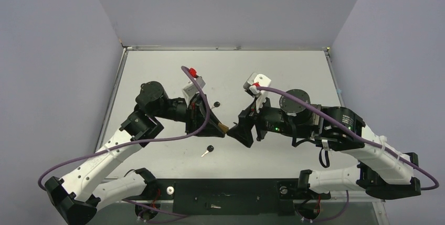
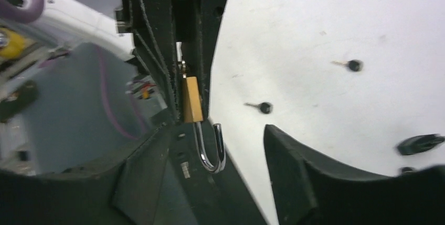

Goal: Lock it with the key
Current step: Pick up the lock from the center of the board.

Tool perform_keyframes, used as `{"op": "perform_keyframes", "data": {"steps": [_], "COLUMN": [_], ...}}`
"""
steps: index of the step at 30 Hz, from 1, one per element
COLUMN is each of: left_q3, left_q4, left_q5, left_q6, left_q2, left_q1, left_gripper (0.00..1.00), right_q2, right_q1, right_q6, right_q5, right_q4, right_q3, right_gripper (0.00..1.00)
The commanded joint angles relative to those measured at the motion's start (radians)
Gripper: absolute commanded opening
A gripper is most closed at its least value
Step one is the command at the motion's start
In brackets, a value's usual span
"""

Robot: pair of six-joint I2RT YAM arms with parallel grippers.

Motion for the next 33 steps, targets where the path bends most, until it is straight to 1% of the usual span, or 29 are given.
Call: {"op": "perform_keyframes", "data": {"steps": [1, 2, 5, 6, 7, 9, 11, 15, 19, 26, 33], "left_q3": [0.001, 0.001, 0.039, 0.047, 0.061, 0.073, 0.080, 0.113, 0.139, 0.165, 0.177], "left_q4": [0.118, 0.124, 0.092, 0.087, 0.084, 0.104, 0.122, 0.125, 0.129, 0.130, 0.120], "left_q5": [-0.157, -0.162, -0.187, -0.190, -0.188, -0.175, -0.167, -0.168, -0.177, -0.179, -0.178], "left_q6": [-0.179, -0.225, -0.287, -0.328, -0.355, -0.475, -0.554, -0.645, -0.674, -0.687, -0.686], "left_q2": [-0.001, -0.004, -0.025, -0.031, -0.033, -0.034, -0.035, -0.035, -0.040, -0.042, -0.049], "left_q1": [0.051, 0.062, 0.118, 0.134, 0.164, 0.199, 0.218, 0.230, 0.229, 0.226, 0.223], "left_gripper": [0.00, 0.00, 0.00, 0.00, 0.00, 0.00, 0.00, 0.00, 0.00, 0.00, 0.00], "right_q2": [-0.064, -0.075, -0.137, -0.147, -0.164, -0.178, -0.180, -0.133, -0.062, 0.045, 0.071], "right_q1": [-0.014, -0.017, -0.040, -0.049, -0.076, -0.103, -0.108, -0.106, -0.105, -0.104, -0.090], "right_q6": [-0.068, -0.094, -0.160, -0.193, -0.211, -0.260, -0.314, -0.414, -0.450, -0.483, -0.487], "right_q5": [0.243, 0.281, 0.311, 0.309, 0.295, 0.223, 0.153, 0.083, -0.008, -0.115, -0.134], "right_q4": [0.114, 0.129, 0.213, 0.227, 0.252, 0.288, 0.304, 0.279, 0.273, 0.247, 0.225], "right_q3": [-0.033, -0.043, -0.102, -0.120, -0.126, -0.134, -0.124, -0.059, 0.031, 0.117, 0.132], "right_gripper": [0.69, 0.73, 0.75, 0.76, 0.76, 0.75, 0.72, 0.68, 0.68, 0.68, 0.66]}}
